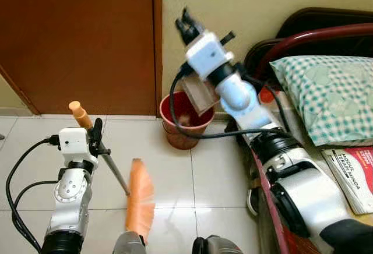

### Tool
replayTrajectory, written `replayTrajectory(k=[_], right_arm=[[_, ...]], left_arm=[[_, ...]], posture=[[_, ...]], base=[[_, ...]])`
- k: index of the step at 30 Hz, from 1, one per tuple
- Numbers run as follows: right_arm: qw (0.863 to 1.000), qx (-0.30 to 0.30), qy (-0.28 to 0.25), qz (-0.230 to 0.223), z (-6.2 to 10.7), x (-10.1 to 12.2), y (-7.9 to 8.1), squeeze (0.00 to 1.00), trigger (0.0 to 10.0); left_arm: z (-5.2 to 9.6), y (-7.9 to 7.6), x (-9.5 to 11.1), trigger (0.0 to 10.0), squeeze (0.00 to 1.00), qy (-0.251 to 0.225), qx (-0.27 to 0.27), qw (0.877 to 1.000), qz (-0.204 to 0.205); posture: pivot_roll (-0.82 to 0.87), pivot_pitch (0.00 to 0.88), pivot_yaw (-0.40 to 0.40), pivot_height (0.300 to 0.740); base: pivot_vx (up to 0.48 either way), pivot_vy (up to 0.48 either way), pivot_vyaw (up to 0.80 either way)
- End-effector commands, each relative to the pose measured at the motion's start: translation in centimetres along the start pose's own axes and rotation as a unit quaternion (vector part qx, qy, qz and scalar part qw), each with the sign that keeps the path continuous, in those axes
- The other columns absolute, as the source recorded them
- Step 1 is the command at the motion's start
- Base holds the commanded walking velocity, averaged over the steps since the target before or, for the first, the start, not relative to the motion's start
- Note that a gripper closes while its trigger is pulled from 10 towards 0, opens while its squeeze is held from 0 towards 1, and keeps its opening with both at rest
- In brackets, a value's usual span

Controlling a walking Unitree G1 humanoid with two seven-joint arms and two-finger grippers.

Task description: Sweep floor

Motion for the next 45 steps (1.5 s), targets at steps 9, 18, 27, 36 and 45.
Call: replayTrajectory(k=[9,18,27,36,45], right_arm=[[0.993,-0.069,-0.097,-0.004,-1.0,3.4,-1.7,0.00,10.0],[0.972,-0.167,-0.107,-0.127,-2.9,5.1,-5.6,0.00,10.0],[0.935,-0.146,-0.110,-0.304,-3.6,6.7,-4.7,0.00,10.0],[0.910,-0.123,-0.027,-0.396,-1.5,3.7,-2.9,0.00,10.0],[0.915,-0.158,0.102,-0.357,4.7,-0.8,-1.6,0.00,10.0]], left_arm=[[-0.4,0.3,-0.2,10.0,0.00,0.020,-0.006,0.999,-0.045],[-0.7,-0.1,0.1,10.0,0.00,0.007,-0.006,0.999,-0.048],[0.3,-0.3,-0.5,10.0,0.00,0.011,-0.002,0.999,-0.047],[0.6,0.0,-0.4,10.0,0.00,0.013,0.001,0.999,-0.048],[1.7,0.2,-0.9,10.0,0.00,0.043,-0.005,0.997,-0.060]], posture=[[0.18,0.047,-0.085,0.740],[0.21,0.049,-0.108,0.740],[0.22,0.058,-0.119,0.740],[0.17,0.069,-0.101,0.740],[0.13,0.105,-0.069,0.740]], base=[[0.000,0.000,0.00],[0.000,0.000,0.00],[0.000,0.000,0.00],[0.000,0.000,0.00],[0.000,0.000,0.00]])
Point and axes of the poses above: a point about 5 cm out from each wrist's last joint towards the gripper, its own z axis pointing back from the gripper into the wrist, its own x axis along the axis of the wrist's last joint, y = z × x, the point moved 1 cm from there along -z, pointing out of the wrist towards the gripper, and after that the axes turned 9 degrees about z, right-handed, at the moved point
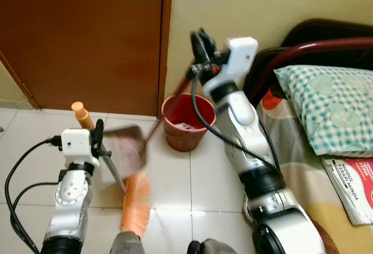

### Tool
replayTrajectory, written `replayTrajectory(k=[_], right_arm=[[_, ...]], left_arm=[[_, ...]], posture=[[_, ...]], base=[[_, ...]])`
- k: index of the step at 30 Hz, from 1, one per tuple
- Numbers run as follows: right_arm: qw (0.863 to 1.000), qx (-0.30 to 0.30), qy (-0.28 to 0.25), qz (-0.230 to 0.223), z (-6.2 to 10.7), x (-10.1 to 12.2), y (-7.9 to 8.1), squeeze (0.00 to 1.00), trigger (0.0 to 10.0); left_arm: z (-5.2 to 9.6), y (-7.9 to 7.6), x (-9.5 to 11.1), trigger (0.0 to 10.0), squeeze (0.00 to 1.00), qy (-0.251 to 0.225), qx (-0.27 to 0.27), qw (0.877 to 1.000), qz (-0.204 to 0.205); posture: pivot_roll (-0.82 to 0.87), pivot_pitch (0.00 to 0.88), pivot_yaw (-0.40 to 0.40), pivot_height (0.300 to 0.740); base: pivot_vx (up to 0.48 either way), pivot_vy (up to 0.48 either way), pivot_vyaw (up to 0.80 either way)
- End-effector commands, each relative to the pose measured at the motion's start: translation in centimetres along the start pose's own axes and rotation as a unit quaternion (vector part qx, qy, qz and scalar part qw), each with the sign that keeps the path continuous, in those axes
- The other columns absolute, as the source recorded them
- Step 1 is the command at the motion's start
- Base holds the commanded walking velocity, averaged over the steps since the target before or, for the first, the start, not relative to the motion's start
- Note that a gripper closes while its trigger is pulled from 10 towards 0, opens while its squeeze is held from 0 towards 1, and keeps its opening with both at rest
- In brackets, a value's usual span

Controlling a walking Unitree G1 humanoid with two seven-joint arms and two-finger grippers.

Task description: Sweep floor

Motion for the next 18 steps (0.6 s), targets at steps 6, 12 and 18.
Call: replayTrajectory(k=[6,12,18], right_arm=[[0.991,-0.106,0.047,0.066,3.4,-1.8,-5.0,0.00,10.0],[0.973,-0.189,0.124,0.055,6.2,-4.4,-7.7,0.00,10.0],[0.957,-0.224,0.176,0.063,8.9,-6.3,-9.1,0.00,10.0]], left_arm=[[1.5,-0.6,-1.4,10.0,0.00,0.049,-0.032,0.998,-0.039],[1.7,-2.3,-1.7,10.0,0.00,0.052,-0.061,0.996,-0.027],[1.7,-2.7,-1.5,10.0,0.00,0.048,-0.061,0.997,-0.013]], posture=[[0.12,0.113,-0.062,0.740],[0.11,0.101,-0.056,0.740],[0.10,0.091,-0.054,0.740]], base=[[0.000,0.000,0.00],[0.000,0.000,0.00],[0.000,0.000,0.00]])
Point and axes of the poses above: a point about 5 cm out from each wrist's last joint towards the gripper, its own z axis pointing back from the gripper into the wrist, its own x axis along the axis of the wrist's last joint, y = z × x, the point moved 1 cm from there along -z, pointing out of the wrist towards the gripper, and after that the axes turned 9 degrees about z, right-handed, at the moved point
